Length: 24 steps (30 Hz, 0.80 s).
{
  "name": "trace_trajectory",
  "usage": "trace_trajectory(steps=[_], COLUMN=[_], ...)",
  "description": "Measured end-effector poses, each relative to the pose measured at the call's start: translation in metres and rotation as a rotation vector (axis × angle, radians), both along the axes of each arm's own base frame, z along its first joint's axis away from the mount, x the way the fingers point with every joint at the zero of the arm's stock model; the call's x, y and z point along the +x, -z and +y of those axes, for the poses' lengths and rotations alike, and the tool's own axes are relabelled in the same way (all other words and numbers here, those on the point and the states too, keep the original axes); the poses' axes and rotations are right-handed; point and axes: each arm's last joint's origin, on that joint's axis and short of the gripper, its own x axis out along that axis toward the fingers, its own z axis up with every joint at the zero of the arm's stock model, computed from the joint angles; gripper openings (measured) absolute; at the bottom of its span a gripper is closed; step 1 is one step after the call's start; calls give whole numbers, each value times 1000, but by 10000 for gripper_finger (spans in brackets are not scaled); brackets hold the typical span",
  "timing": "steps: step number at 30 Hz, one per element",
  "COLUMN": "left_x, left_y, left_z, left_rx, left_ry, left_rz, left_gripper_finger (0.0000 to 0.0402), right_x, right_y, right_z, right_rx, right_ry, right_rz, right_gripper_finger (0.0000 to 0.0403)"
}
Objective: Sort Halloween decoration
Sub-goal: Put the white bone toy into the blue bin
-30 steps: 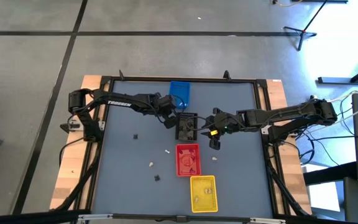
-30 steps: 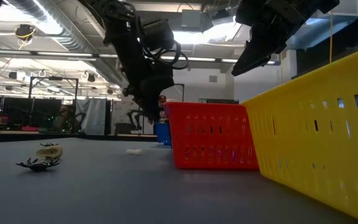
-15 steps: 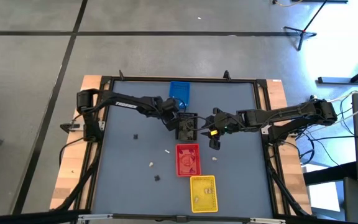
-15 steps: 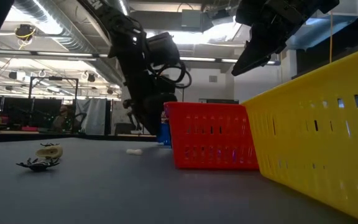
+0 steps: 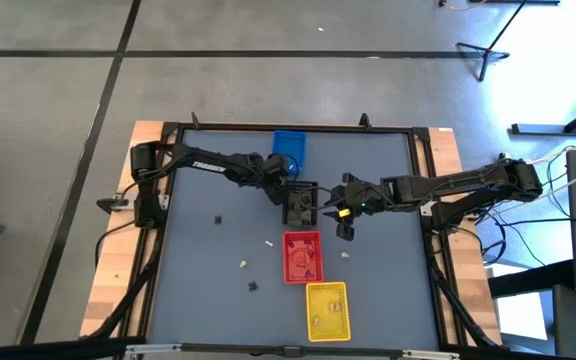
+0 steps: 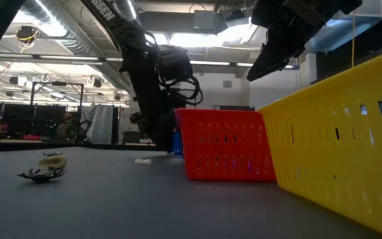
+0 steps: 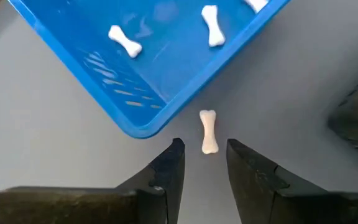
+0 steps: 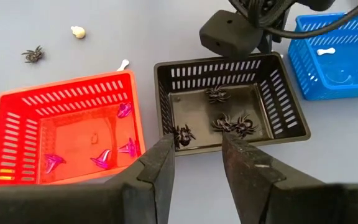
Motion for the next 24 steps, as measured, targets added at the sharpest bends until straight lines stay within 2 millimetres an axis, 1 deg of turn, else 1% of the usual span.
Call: trace_trajectory(steps=[4, 8, 24], left_x=[2, 4, 5], left_y=[8, 12, 12], left_z=[1, 2, 7], left_rx=[-3, 8, 25], left_ry=[-2, -5, -16], left_rz=[13, 2, -16], left_gripper_finger=[110, 110, 110], right_x=[0, 0, 0], right_y=[0, 0, 0], right_z=[0, 0, 0], right_rx=[-1, -1, -1], right_ry=[1, 1, 0], right_rz=[1, 0, -1], right_gripper_finger=[134, 134, 134])
